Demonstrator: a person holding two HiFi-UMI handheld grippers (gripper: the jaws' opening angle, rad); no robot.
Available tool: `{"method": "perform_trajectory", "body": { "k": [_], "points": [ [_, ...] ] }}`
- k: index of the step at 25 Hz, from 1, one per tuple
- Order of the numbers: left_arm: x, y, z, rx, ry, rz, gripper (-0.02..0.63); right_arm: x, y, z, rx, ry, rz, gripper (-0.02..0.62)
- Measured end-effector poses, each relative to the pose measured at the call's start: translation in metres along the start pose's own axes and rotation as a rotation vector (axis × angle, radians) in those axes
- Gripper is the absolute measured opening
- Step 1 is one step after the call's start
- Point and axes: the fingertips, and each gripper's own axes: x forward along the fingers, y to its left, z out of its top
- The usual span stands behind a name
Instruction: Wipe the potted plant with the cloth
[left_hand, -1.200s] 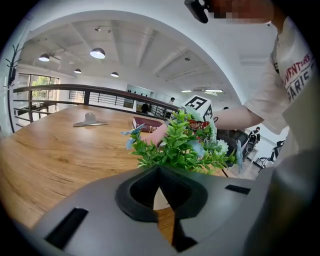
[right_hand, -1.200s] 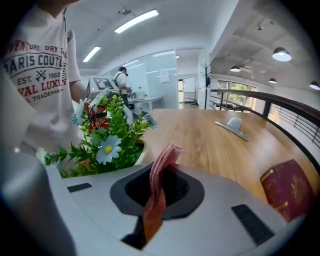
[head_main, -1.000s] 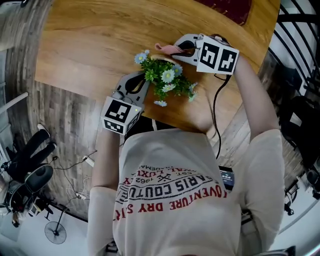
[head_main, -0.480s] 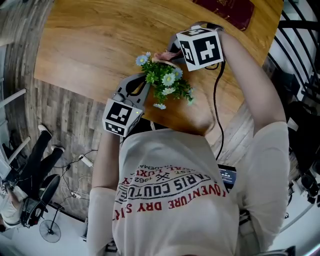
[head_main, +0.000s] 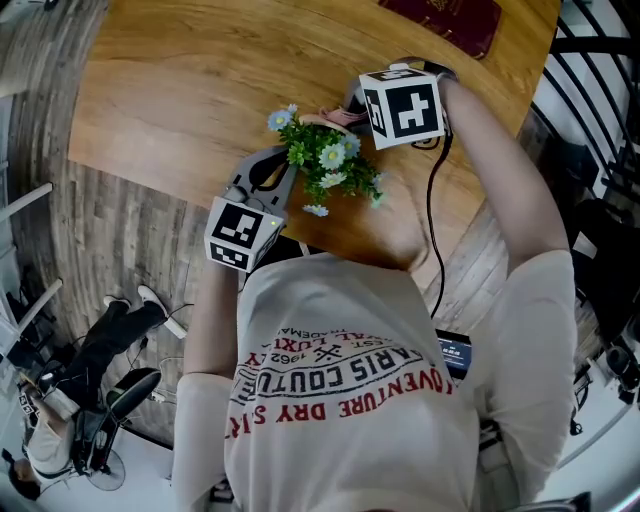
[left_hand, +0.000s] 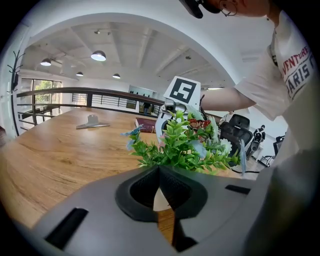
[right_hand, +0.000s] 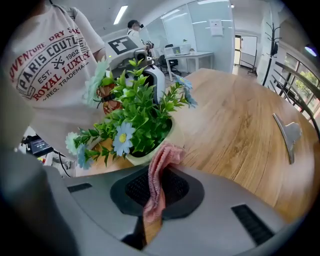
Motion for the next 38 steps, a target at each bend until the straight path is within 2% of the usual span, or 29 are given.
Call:
{"method": "perform_trajectory", "body": {
  "k": [10,17,20,24,28,33,38],
  "points": [
    [0.002,-0.002,-0.001,0.011,-0.001,0.01,0.015,0.012,0.028,-0.022,0.124,-0.07,-0.056,0.04],
    [0.0,0.0,0.001,0.022,-0.017,0.008,0.015,0.02,0.052,-0.028,0.211,-0.11,-0.056,0.04],
    [0.001,0.0,0.001,0.033,-0.007,0.01,0.015,0.011,0.058,-0.035,0.256,-0.126,-0.095,0.04],
    [0.001,0.002,0.001,0.087,0.023,0.048,0.015,-0.012,0.046,-0.05,0.334,-0.128,-0.238,0.04],
    [-0.012,0.003,0.016,0.093,-0.019,0.073,0.015,-0.041,0.032,-0.051,0.44,-0.132,-0.425,0.04],
    [-0.037,0.009,0.044,0.16,-0.067,0.119,0.015,-0.081,0.017,-0.031,0.559,-0.199,-0.599,0.04],
    [-0.06,0.021,0.085,0.204,-0.16,0.121,0.015,-0.127,0.002,0.003,0.636,-0.318,-0.77,0.04]
  ]
}}
